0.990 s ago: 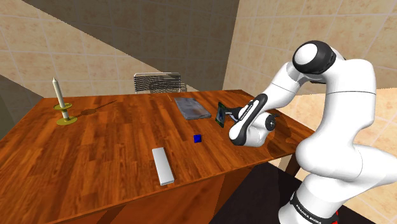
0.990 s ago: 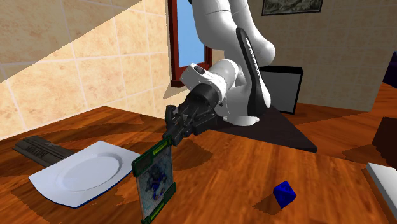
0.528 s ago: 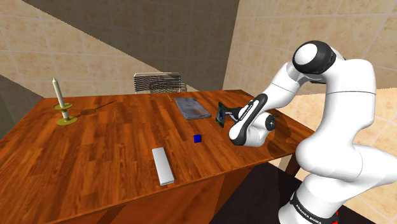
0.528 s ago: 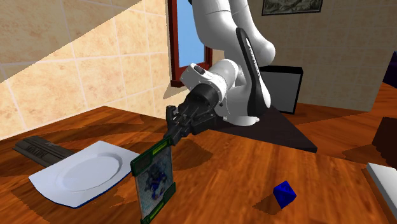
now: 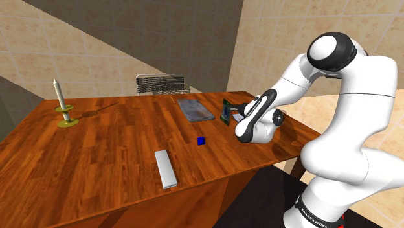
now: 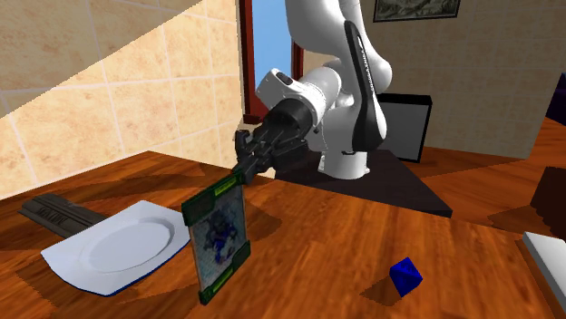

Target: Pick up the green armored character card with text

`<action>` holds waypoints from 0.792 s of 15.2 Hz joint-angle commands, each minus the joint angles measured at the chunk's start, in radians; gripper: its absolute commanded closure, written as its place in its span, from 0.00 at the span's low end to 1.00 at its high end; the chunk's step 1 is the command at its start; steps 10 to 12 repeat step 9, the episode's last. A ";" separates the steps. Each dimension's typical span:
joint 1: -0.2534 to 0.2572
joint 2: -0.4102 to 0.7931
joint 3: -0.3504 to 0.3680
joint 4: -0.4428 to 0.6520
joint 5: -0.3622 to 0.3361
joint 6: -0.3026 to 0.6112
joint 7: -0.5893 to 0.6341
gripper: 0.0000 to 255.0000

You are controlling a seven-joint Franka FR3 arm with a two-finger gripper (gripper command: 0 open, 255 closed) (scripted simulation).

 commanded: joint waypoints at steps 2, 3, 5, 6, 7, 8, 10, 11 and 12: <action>-0.015 -0.066 0.015 -0.017 0.004 -0.044 0.027 1.00; -0.020 -0.087 0.020 -0.021 0.005 -0.059 0.036 1.00; -0.029 -0.130 0.028 -0.029 0.005 -0.089 0.056 1.00; -0.034 -0.152 0.032 -0.033 0.004 -0.105 0.066 1.00; -0.039 -0.174 0.036 -0.037 0.003 -0.120 0.077 1.00; -0.039 -0.177 0.036 -0.037 0.002 -0.123 0.079 1.00; -0.039 -0.177 0.036 -0.037 0.002 -0.123 0.079 1.00; -0.039 -0.177 0.036 -0.037 0.002 -0.123 0.079 1.00; -0.039 -0.177 0.036 -0.037 0.002 -0.123 0.079 1.00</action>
